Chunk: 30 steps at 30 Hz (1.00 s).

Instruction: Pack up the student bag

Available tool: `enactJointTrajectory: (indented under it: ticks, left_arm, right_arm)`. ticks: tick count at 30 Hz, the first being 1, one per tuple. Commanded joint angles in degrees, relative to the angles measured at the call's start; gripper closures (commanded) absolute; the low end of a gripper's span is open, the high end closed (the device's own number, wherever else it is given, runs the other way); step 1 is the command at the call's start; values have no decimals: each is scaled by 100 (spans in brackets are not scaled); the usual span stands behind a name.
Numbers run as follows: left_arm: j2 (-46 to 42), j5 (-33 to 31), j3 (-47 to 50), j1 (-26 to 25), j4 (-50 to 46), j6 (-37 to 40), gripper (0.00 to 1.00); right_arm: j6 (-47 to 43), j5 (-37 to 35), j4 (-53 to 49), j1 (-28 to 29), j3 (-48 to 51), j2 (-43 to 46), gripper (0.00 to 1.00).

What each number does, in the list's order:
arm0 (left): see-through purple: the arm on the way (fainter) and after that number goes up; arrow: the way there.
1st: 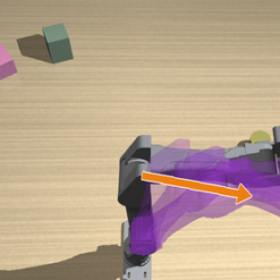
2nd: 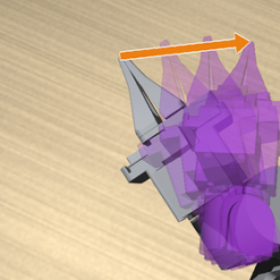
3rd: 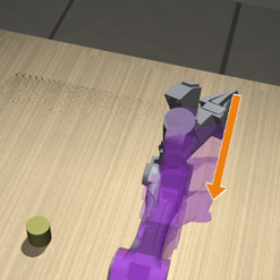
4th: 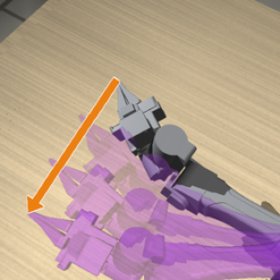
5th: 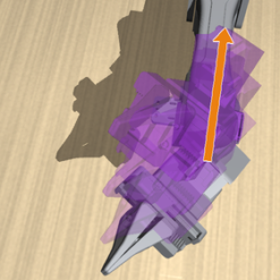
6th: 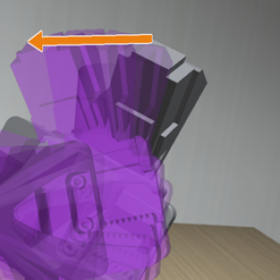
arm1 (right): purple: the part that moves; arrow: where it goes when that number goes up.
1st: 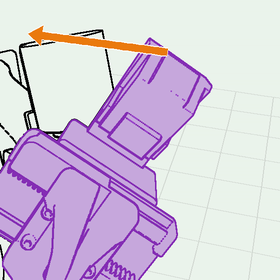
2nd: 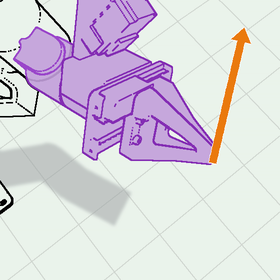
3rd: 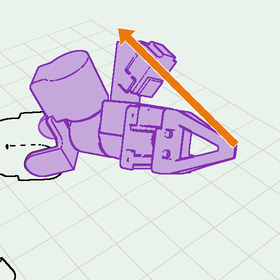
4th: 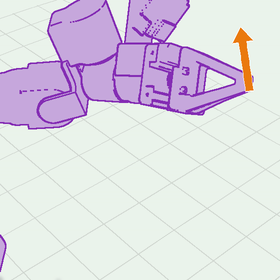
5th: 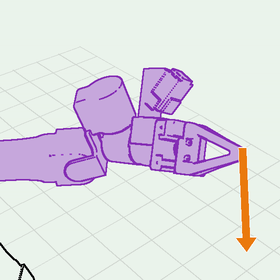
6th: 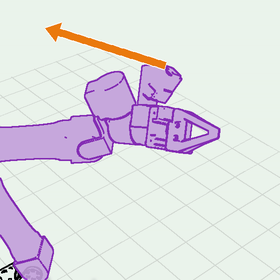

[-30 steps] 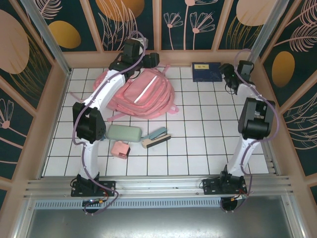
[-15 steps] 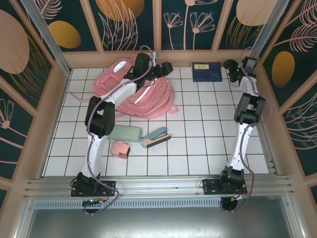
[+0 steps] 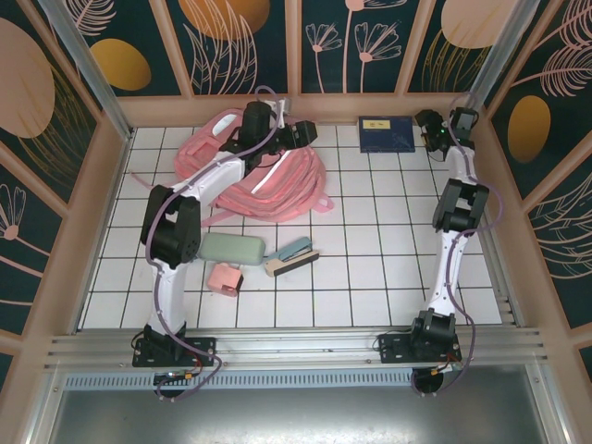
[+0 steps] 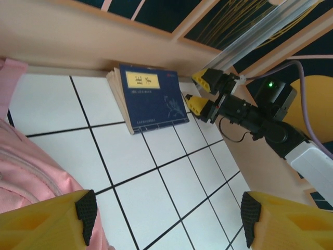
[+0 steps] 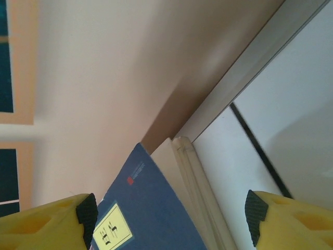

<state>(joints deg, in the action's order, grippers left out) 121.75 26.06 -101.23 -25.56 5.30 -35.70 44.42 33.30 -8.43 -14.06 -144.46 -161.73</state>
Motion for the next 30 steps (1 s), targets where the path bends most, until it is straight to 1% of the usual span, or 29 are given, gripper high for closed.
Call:
enactJointTrajectory:
  ticks: [1,4,7,12,17,20,21,22,24,27,30]
  left_arm:
    - [-219,-77,19,-1,-132,246,25]
    - [-302,-127,32,22,-358,366,26]
    - [-533,-220,265,73,-408,397,26]
    - [-927,-277,646,113,-328,417,25]
    - [-1289,-350,1126,117,-53,240,25]
    - [-1427,-399,1342,113,52,160,26]
    - [-1465,-424,1381,113,58,160,26]
    - [-1509,-477,1421,113,43,168,25]
    - [-1577,-605,1459,118,-9,169,25]
    - [-1632,-677,1429,122,-84,173,25]
    - [-1692,-706,1380,122,-179,158,25]
  right_arm:
    - [-231,227,-519,623,57,-209,23]
    - [-375,185,-567,930,445,49,23]
    - [-499,27,-580,1247,1246,575,24]
    - [-606,-205,165,1684,3343,1840,25]
    - [-263,-418,1155,2212,5345,3092,26]
    - [-319,-567,1441,2641,6075,3757,26]
    - [-350,-674,1511,2725,6285,3976,26]
    - [-365,-964,1471,2767,6475,4232,26]
    - [-405,-1366,1323,2676,6655,4603,26]
    - [-567,-1897,955,2403,6553,4915,30]
    - [-704,-2002,616,2160,6232,4918,34]
